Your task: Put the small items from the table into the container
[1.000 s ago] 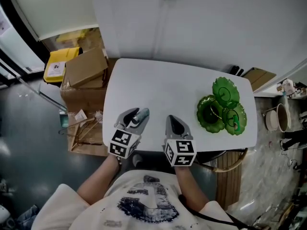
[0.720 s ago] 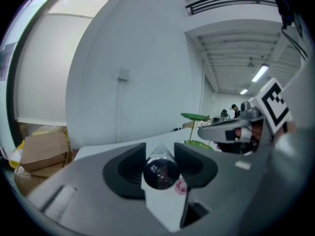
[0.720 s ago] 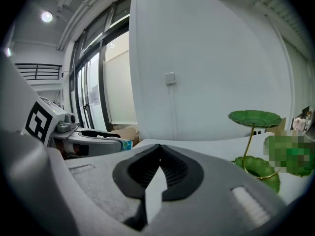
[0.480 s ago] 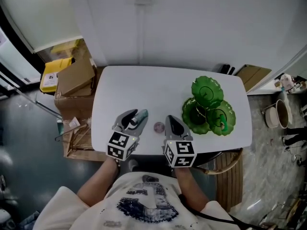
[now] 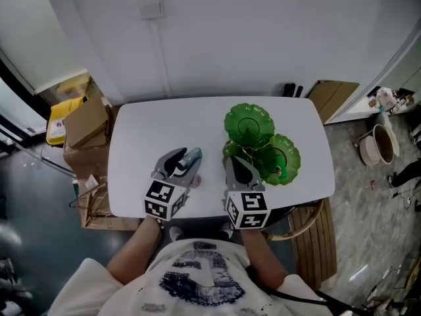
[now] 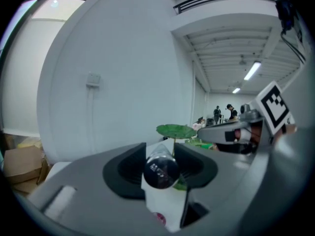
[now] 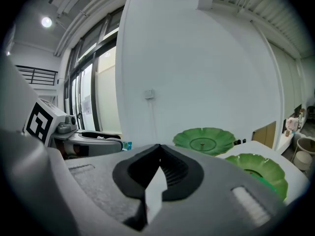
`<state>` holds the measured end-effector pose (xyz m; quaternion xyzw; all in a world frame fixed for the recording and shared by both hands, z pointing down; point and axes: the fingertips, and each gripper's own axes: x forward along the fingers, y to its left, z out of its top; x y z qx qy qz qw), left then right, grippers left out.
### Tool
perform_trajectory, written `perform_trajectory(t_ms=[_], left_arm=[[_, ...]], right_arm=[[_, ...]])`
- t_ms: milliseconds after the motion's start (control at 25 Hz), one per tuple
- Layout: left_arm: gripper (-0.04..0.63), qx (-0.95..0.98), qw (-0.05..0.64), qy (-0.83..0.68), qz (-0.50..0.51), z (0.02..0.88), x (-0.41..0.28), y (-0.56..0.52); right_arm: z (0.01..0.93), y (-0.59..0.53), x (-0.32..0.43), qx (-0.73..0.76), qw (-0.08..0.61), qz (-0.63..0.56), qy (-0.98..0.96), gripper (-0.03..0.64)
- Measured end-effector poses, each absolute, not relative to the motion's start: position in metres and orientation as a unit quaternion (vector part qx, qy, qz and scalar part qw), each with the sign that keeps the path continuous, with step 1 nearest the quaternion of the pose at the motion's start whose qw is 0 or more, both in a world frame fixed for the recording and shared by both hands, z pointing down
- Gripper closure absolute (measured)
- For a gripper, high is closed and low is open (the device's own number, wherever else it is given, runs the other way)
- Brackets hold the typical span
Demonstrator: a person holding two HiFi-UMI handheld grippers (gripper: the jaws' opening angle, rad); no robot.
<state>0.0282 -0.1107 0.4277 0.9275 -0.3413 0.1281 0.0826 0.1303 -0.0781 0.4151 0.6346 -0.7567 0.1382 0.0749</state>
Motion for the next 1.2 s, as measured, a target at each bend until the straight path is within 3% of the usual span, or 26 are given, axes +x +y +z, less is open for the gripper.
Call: perform_trajectory(t_ms=[480,1200], left_arm=[[0.419,0.933,0.060,-0.334,0.117,0.410,0.111,-0.118],[0.419,0.932,0.049,-0.329,0.146,0.424,0.180,-0.142]], right_arm=[[0.409,-0.074,0.218,0.650,0.064,0.131,-0.745,0.617],[0.418,-0.080,0.288,0.660,0.055,0.141,-0.736,0.617]])
